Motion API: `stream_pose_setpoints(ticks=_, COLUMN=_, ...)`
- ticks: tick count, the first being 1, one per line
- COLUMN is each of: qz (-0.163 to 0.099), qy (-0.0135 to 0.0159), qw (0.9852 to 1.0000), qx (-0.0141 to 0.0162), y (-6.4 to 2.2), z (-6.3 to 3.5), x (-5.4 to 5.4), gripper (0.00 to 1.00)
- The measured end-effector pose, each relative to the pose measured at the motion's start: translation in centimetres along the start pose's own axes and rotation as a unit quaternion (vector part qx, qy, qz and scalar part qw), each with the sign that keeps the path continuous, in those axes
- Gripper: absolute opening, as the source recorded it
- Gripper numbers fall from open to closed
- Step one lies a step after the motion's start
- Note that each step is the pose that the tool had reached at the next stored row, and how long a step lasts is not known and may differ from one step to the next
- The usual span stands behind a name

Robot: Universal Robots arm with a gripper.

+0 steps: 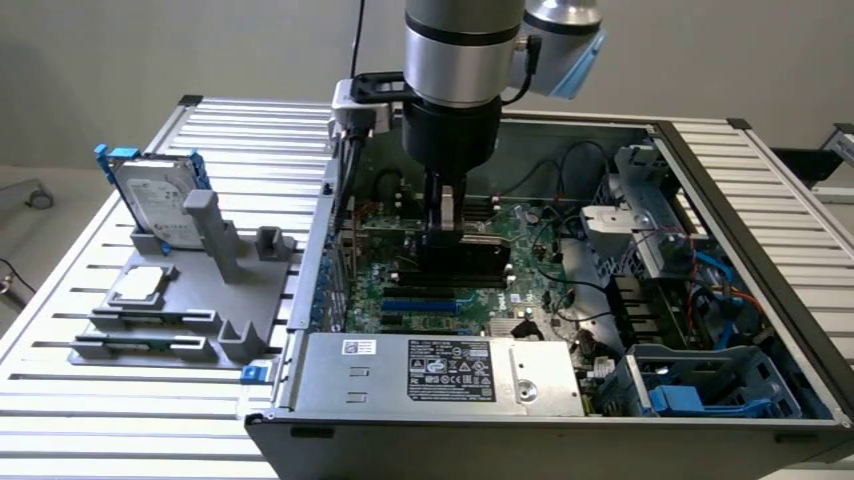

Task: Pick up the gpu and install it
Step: 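Insert the gpu into the slot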

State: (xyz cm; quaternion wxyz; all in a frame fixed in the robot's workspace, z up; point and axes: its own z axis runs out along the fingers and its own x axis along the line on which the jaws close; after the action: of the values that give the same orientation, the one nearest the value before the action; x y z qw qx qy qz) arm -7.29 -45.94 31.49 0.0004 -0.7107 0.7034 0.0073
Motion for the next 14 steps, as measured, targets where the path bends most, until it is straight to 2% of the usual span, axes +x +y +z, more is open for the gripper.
stream_pose_setpoints(ticks=4, qz=0.000, qy=-0.0001, qw=1.0000, qx=0.0000, y=0.07, z=0.12, x=0.0, gripper=0.26)
stream_pose_setpoints(ticks=9, qz=0.000, qy=-0.0001, qw=1.0000, qx=0.0004, y=0.83, z=1.00, x=0.0, gripper=0.26)
stream_pose_setpoints(ticks=14, qz=0.000, qy=0.0000, qw=1.0000, qx=0.0008, y=1.00, z=1.91, x=0.0, gripper=0.26)
